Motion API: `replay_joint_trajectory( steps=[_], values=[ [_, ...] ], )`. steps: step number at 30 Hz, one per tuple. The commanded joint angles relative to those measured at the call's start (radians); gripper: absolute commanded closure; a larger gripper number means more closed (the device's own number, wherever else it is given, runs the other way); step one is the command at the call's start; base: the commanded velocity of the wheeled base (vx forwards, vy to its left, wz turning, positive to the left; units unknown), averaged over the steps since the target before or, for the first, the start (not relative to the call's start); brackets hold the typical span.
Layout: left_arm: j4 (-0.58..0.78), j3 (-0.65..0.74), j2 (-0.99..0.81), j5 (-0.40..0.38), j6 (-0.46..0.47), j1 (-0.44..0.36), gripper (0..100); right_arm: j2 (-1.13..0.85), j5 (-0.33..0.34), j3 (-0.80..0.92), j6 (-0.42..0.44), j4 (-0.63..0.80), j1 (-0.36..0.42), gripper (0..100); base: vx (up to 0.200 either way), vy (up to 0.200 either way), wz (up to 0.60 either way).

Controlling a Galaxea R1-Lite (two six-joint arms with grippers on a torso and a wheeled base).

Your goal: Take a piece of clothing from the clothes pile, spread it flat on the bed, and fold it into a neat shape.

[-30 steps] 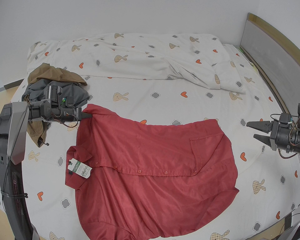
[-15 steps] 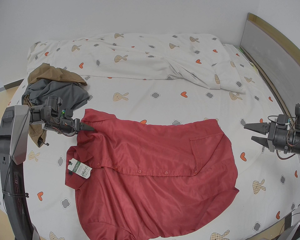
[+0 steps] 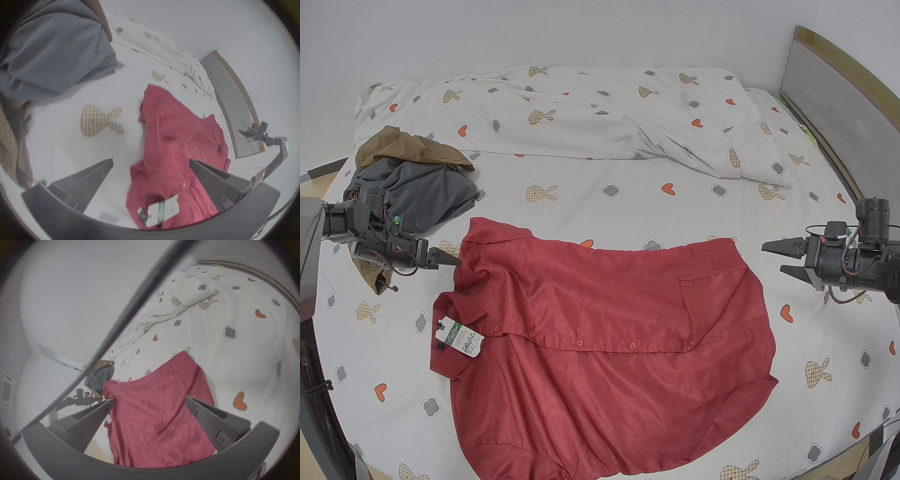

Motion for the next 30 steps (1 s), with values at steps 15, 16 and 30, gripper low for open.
replay_joint_trajectory(
  steps=[15,16,30],
  values=[
    [0.014,0.745,-0.558,-0.223,0.101,0.064,0,0.784,-0.089,-0.779,-0.054,0.017,0.018,0,0.000,0.000,0.00],
    [0.012,0.754,-0.560,-0.225,0.101,0.064,0,0.790,-0.089,-0.785,-0.054,0.017,0.018,0,0.000,0.000,0.00],
    [0.000,0.816,-0.570,-0.228,0.108,0.056,0,0.740,-0.074,-0.720,-0.053,0.007,0.051,0,0.000,0.000,0.00]
  ],
)
